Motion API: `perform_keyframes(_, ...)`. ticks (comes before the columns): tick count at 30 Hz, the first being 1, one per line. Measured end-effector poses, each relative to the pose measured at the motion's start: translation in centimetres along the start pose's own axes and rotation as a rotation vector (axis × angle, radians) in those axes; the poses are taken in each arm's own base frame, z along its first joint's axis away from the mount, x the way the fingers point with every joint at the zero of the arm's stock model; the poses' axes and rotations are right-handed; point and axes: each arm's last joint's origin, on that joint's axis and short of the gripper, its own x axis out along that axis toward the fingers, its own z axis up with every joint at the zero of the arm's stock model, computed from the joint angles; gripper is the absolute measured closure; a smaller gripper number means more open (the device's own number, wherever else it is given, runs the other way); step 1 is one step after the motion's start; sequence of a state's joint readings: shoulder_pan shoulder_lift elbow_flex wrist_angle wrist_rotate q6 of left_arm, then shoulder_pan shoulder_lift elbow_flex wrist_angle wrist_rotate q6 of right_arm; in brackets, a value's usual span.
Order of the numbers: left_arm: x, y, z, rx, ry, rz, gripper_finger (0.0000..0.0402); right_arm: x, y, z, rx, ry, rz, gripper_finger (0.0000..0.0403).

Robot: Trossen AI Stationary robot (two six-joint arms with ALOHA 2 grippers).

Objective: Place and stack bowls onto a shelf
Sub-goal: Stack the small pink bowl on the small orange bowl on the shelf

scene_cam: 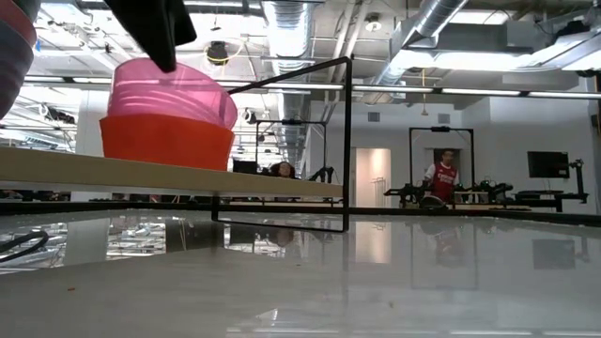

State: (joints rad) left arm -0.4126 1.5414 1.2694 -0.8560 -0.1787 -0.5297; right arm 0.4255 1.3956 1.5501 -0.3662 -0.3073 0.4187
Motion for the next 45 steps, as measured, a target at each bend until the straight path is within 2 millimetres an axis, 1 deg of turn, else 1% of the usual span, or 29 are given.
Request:
perform_keyframes(12, -0.1, -0.2, -0.1, -0.132, -0.066, 0.082, 0.0402, 0.0, 0.0, 0.0, 0.0, 0.001, 0.0, 0.0223)
perform_keyframes(21, -0.2, -0.5, 0.2, -0.138, -0.1, 0.07, 0.0402, 0.0, -0.1, -0.3, 0.012, 0.026, -0.011, 0.0223)
perform_keyframes(26, -0.2, -0.4, 0.2, -0.137, -0.119, 0.102, 0.0402, 0.0, -0.2, -0.3, 0.082, 0.033, -0.015, 0.0223)
perform_keyframes(30, -0.2, -0.3, 0.2, -0.109, -0.129, 0.12, 0.0402, 0.0, -0.2, -0.5, 0.186, 0.049, -0.021, 0.0223)
perform_keyframes(32, -0.2, -0.3, 0.2, -0.091, -0.129, 0.123, 0.04, 0.0, -0.2, -0.7, 0.205, 0.064, -0.026, 0.0223)
perform_keyframes(36, -0.2, -0.4, 0.1, -0.053, -0.114, 0.104, 0.038, 0.1, 0.0, -1.2, 0.215, 0.103, -0.033, 0.0223)
perform_keyframes(41, -0.2, -0.5, 0.1, -0.015, -0.099, 0.085, 0.0329, 0.2, 0.4, -1.6, 0.216, 0.127, -0.037, 0.0223)
perform_keyframes(45, -0.2, -0.5, 0.1, -0.058, -0.099, 0.079, 0.029, 0.3, 0.8, -2.7, 0.231, 0.175, -0.126, 0.0223)
